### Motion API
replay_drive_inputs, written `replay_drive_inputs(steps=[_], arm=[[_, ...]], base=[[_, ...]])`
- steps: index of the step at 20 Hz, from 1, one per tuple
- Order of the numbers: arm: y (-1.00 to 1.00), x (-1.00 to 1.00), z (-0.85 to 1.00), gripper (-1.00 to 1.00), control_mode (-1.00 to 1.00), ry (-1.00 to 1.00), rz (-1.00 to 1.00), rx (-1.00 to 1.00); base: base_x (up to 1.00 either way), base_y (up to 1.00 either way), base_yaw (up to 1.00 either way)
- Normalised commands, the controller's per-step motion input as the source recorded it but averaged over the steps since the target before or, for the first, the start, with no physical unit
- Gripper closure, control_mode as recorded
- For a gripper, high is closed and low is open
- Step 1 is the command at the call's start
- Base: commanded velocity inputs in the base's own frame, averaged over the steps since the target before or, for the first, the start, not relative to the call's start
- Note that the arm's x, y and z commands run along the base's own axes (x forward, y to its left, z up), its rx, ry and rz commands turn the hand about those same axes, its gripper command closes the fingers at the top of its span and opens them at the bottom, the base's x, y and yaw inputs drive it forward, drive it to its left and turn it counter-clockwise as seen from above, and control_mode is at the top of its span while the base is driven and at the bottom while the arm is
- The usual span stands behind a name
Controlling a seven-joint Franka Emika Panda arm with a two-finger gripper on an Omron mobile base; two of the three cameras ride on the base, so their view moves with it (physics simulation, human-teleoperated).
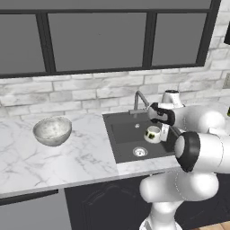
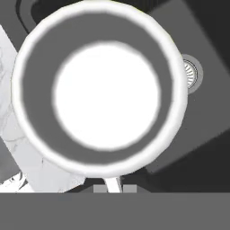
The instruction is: Pick the mug and place it in the sink. Pick the bowl and place it in the open cabinet and then close the cabinet.
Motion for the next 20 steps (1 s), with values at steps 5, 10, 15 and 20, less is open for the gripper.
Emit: replay_drive_inputs(steps=[5, 10, 15, 20], arm=[[0.21, 0.43, -0.34, 1.00, -1.00, 0.04, 0.19, 0.11], [0.09, 0.25, -0.36, 1.00, -1.00, 0.02, 0.18, 0.06], [0.03, 0.18, -0.49, 1.00, -1.00, 0.00, 0.15, 0.05], [0.07, 0.16, -0.33, 1.00, -1.00, 0.00, 0.06, 0.00]], base=[[0.00, 0.00, 0.00], [0.00, 0.00, 0.00], [0.00, 0.00, 0.00], [0.00, 0.00, 0.00]])
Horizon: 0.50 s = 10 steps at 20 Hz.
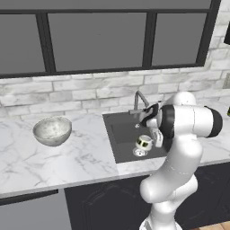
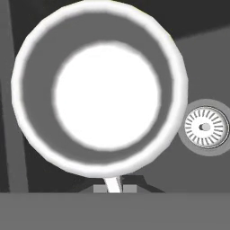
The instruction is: Pick the mug and place it in the sink. Pick the bowl and place it in the open cabinet and then close the cabinet.
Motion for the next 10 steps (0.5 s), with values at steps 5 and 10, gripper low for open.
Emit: replay_drive_inputs(steps=[5, 10], arm=[[0.05, 0.14, -0.33, 1.00, -1.00, 0.00, 0.01, 0.00], [0.00, 0.22, -0.36, 1.00, -1.00, 0.00, 0.00, 0.00]], base=[[0.00, 0.00, 0.00], [0.00, 0.00, 0.00]])
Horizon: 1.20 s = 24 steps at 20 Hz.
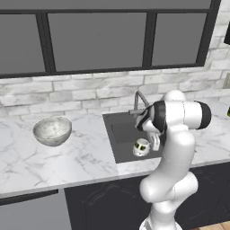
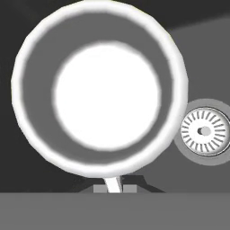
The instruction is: Pick the mug and place it in the sink. Pick the bowl and place it in the open cabinet and then close the cabinet.
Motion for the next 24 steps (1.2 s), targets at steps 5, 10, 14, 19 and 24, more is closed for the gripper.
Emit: replay_drive_inputs(steps=[5, 10, 14, 19, 24], arm=[[0.00, 0.18, -0.08, 1.00, -1.00, 0.00, 0.00, 0.00], [0.00, 0.24, -0.07, 1.00, -1.00, 0.00, -0.02, 0.00], [0.00, 0.18, -0.18, 1.00, -1.00, -0.02, -0.04, 0.00], [0.00, 0.05, -0.24, 1.00, -1.00, -0.08, -0.18, 0.00], [0.00, 0.02, -0.24, 1.00, -1.00, -0.08, -0.21, 0.00]], base=[[0.00, 0.00, 0.00], [0.00, 0.00, 0.00], [0.00, 0.00, 0.00], [0.00, 0.00, 0.00], [0.00, 0.00, 0.00]])
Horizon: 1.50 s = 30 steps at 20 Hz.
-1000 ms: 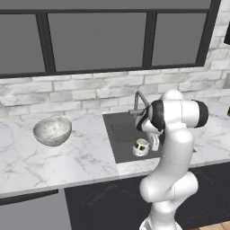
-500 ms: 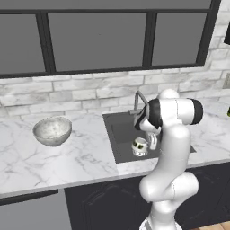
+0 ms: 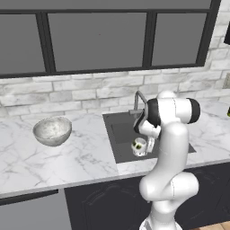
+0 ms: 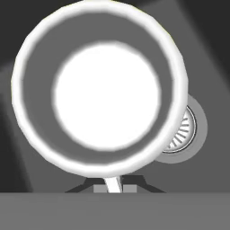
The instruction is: Pick the mug and place it in the sink. Pick the bowl and place it in the open cabinet and then close the cabinet.
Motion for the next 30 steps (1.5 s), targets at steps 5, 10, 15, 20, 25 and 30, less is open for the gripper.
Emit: replay_drive_inputs(steps=[5, 10, 15, 20, 25, 30], arm=[[0.00, 0.00, -0.29, 1.00, -1.00, -0.09, -0.18, 0.00], [0.00, 0.08, -0.35, 1.00, -1.00, -0.09, -0.16, 0.00], [0.01, 0.27, -0.32, 1.00, -1.00, -0.03, -0.14, 0.00], [0.00, 0.48, -0.24, 1.00, -1.00, 0.00, -0.12, 0.00], [0.07, 0.62, -0.17, 1.00, -1.00, 0.00, -0.11, 0.00], [0.09, 0.56, -0.22, -1.00, -1.00, 0.00, -0.09, 0.00]], base=[[0.00, 0.00, 0.00], [0.00, 0.00, 0.00], [0.00, 0.00, 0.00], [0.00, 0.00, 0.00], [0.00, 0.00, 0.00], [0.00, 0.00, 0.00]])
